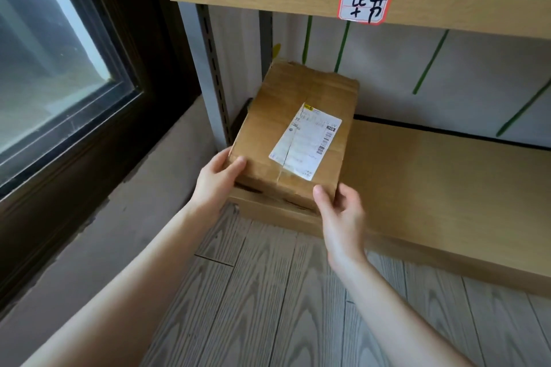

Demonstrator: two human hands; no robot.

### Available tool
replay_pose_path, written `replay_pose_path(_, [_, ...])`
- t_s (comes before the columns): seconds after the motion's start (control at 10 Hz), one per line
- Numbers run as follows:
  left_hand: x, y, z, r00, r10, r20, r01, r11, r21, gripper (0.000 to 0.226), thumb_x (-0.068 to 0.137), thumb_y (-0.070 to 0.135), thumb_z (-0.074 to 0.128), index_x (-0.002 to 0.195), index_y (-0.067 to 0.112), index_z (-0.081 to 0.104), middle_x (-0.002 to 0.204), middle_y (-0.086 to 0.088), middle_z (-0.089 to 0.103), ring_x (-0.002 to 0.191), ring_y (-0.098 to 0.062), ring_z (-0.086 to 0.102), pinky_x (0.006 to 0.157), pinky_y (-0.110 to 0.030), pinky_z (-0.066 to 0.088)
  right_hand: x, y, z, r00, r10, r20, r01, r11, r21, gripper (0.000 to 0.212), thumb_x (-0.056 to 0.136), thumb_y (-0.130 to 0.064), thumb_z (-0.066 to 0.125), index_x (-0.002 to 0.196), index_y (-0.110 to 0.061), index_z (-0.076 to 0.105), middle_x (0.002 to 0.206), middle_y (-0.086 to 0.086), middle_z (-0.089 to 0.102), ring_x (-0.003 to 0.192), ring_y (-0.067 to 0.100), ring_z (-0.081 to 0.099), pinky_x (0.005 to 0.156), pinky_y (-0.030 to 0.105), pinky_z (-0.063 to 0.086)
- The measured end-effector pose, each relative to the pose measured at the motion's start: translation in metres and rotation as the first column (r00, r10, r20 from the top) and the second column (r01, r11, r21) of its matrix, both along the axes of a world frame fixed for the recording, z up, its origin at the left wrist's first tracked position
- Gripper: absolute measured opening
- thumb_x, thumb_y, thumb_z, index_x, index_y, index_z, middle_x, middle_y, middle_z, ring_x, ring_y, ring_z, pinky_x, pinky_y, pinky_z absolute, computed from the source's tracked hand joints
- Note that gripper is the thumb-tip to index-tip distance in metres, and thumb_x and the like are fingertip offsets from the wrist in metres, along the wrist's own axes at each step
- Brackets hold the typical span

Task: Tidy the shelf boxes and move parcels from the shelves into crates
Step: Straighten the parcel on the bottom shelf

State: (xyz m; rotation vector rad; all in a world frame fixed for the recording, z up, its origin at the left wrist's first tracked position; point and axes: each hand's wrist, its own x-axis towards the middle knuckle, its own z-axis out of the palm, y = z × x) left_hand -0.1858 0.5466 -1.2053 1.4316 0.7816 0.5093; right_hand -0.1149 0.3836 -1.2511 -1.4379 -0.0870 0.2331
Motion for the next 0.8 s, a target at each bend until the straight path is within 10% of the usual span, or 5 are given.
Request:
replay_pose_path(0.3, [-0.008, 0.005, -0.016, 1.000, 0.012, 0.018, -0.011, 0.999, -0.043, 0.033, 0.093, 0.015, 0.051, 0.126, 0.019, 0.053, 0.121, -0.005, 0.061, 0.115, -0.023, 0.057, 0.102, -0.044, 0.043, -0.008, 0.008, -0.012, 0.992, -0.003, 0.125, 0.007, 0.999, -0.038, 0.026, 0.083, -0.010, 0.066, 0.103, -0.014, 0.051, 0.089, -0.007, 0.062, 0.072, -0.014, 0.058, 0.066, 0.003, 0.043])
replay_pose_path(0.6, [0.019, 0.026, -0.024, 0.951, 0.144, -0.273, -0.062, 0.955, 0.291, 0.027, 0.091, 0.033, 0.051, 0.084, 0.007, 0.053, 0.076, 0.001, 0.052, 0.081, -0.018, 0.048, 0.062, -0.026, 0.035, 0.023, 0.028, -0.008, 0.990, 0.074, 0.120, -0.033, 0.949, -0.315, 0.040, 0.087, -0.030, 0.061, 0.119, -0.008, 0.053, 0.105, 0.004, 0.059, 0.099, 0.018, 0.055, 0.083, 0.023, 0.038])
replay_pose_path(0.8, [0.026, 0.022, -0.028, 0.907, 0.222, -0.358, -0.141, 0.961, 0.238, 0.052, 0.092, 0.043, 0.043, 0.122, 0.001, 0.048, 0.121, -0.012, 0.057, 0.108, -0.026, 0.053, 0.088, -0.032, 0.040, 0.031, 0.028, -0.001, 0.996, 0.084, 0.002, -0.078, 0.931, -0.357, 0.048, 0.087, -0.036, 0.058, 0.127, -0.009, 0.050, 0.107, -0.001, 0.062, 0.095, 0.010, 0.055, 0.084, 0.013, 0.040])
